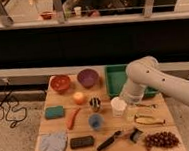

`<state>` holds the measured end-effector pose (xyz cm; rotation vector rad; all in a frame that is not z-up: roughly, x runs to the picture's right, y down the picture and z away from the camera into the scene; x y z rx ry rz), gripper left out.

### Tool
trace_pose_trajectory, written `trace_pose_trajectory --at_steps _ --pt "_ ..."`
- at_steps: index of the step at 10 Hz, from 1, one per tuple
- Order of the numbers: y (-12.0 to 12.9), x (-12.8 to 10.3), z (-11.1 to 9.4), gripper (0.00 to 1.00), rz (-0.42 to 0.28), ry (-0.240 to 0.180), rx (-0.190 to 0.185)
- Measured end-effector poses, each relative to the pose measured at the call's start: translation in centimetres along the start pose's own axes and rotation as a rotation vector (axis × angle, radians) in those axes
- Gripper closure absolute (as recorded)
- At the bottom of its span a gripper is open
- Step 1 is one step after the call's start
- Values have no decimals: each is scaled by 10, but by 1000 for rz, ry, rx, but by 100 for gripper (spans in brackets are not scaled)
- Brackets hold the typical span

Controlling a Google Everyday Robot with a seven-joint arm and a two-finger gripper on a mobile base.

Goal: Place apple in metal cup

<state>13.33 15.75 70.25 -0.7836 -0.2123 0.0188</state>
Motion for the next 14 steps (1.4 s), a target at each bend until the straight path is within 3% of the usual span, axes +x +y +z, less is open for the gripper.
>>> trace_pose_trajectory --at_steps 3,9,11,14 --pt "-7 -31 10 20 -27 -45 -19" --pt "-7 -31 10 20 -21 -47 -17" --pt "-8 -36 15 20 8 -80 -11" --pt "-16 -71 27 20 -30 -141 -6"
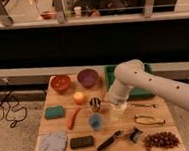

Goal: Place apple in metal cup

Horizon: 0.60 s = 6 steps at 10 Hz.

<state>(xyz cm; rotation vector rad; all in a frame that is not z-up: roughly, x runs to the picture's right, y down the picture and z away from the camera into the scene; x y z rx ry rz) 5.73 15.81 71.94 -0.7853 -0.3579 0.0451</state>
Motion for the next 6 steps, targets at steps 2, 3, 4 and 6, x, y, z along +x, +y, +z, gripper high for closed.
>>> trace_pose_trajectory --at_steps 2,3,4,6 --pt "-7 -29 7 20 -48 -23 10" --pt "-13 -43 6 20 -73 -27 20" --pt "-20 -56 5 20 -94 -28 27" --pt "-41 -76 7 20 -132 -28 40"
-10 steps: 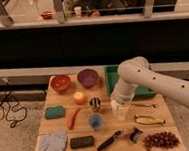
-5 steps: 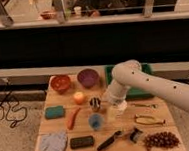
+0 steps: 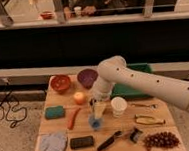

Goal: Place apple in metal cup

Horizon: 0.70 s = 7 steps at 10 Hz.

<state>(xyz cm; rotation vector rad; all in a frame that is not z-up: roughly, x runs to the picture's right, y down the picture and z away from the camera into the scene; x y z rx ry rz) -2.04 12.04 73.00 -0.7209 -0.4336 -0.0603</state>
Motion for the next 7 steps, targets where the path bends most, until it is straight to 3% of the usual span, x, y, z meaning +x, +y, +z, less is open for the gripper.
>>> trace_pose_trajectory --at_steps 3,7 --pt "-38 -2 9 20 -18 18 -6" --pt "-41 2 10 20 -14 23 -9"
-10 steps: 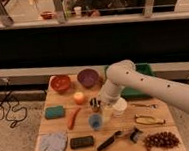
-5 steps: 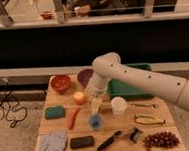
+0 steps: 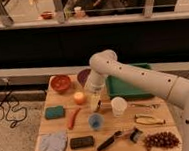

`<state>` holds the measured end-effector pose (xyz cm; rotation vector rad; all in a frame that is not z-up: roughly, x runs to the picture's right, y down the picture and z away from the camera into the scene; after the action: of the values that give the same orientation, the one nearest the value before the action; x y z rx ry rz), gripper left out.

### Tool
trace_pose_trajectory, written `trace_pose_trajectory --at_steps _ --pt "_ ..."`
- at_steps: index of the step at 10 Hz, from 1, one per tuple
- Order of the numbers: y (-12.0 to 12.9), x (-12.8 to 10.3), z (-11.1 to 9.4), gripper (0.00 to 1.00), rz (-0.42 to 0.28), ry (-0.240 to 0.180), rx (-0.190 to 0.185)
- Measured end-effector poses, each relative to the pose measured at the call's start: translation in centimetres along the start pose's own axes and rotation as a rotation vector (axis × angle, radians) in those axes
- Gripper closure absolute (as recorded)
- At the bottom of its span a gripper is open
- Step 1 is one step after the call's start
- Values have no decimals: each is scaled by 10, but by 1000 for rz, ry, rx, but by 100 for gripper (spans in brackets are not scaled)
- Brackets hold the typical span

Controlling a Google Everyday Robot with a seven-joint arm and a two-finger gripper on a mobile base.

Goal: Place apple in metal cup

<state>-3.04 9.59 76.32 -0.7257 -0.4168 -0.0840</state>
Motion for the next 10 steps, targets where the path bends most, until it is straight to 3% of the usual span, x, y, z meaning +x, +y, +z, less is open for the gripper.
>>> trace_pose_trajectory --at_steps 4,7,10 --pt "-6 -4 3 20 -4 -14 20" --pt "-25 -22 12 20 8 -42 63" --pt "-36 -28 22 20 11 -51 76"
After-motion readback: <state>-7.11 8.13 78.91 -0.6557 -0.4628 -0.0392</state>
